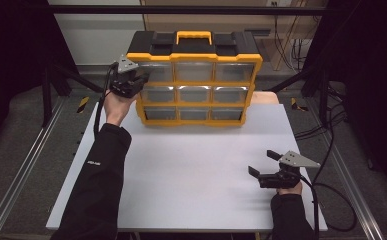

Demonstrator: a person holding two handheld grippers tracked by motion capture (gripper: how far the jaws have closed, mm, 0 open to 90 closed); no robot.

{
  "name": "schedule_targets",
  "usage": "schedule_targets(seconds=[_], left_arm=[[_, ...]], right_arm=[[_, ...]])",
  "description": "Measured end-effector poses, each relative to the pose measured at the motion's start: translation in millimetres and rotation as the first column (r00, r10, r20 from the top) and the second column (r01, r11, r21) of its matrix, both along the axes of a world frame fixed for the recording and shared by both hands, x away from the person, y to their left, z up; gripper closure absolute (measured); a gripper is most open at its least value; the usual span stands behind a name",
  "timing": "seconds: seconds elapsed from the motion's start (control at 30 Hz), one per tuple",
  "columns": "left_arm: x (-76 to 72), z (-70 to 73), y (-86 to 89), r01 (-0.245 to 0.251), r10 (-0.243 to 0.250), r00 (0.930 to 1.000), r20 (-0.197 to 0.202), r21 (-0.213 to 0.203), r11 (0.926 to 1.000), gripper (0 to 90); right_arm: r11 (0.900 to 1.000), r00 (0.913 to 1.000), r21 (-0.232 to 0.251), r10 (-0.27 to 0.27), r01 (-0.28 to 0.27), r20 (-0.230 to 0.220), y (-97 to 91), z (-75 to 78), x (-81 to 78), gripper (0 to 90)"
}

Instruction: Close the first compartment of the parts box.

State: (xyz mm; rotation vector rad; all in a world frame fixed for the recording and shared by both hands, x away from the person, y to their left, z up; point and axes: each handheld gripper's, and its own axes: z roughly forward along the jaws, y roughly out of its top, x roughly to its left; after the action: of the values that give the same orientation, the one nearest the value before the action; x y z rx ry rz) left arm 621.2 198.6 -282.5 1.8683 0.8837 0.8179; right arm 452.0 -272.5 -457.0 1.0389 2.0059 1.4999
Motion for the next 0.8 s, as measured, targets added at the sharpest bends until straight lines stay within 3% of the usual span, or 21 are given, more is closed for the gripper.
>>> schedule_targets(seconds=[0.23, 0.33, 0.5, 0.57, 0.8], left_arm=[[-13.3, 1.7, 6.0, 0.023, -0.023, 0.9997, 0.005, -0.033, 0.9992, 88.8], [-21.3, 1.3, 8.9, 0.030, -0.029, 0.9995, 0.009, -0.051, 0.9983, 84.6], [-32.9, -2.0, 15.7, 0.044, -0.043, 0.9990, 0.013, -0.090, 0.9949, 71.6], [-37.3, -4.1, 18.4, 0.054, -0.055, 0.9984, -0.009, -0.106, 0.9929, 64.2], [-49.5, -12.4, 26.6, 0.074, -0.077, 0.9969, -0.019, -0.132, 0.9885, 45.6]], right_arm=[[1.0000, 1.0000, 0.000, 0.000, 0.000, 0.000, 0.5, -0.1, -0.1, 2.2], [1.0000, 1.0000, -0.002, -0.001, 0.001, 0.000, 0.6, -0.3, 0.1, 2.2], [1.0000, 1.0000, -0.003, 0.000, 0.000, 0.001, 1.1, -0.6, 0.4, 2.2], [1.0000, 1.0000, -0.003, 0.000, 0.000, 0.001, 1.2, -0.7, 0.5, 2.2], [1.0000, 1.0000, -0.003, -0.001, 0.001, -0.003, 1.3, -0.9, 0.6, 2.2]])
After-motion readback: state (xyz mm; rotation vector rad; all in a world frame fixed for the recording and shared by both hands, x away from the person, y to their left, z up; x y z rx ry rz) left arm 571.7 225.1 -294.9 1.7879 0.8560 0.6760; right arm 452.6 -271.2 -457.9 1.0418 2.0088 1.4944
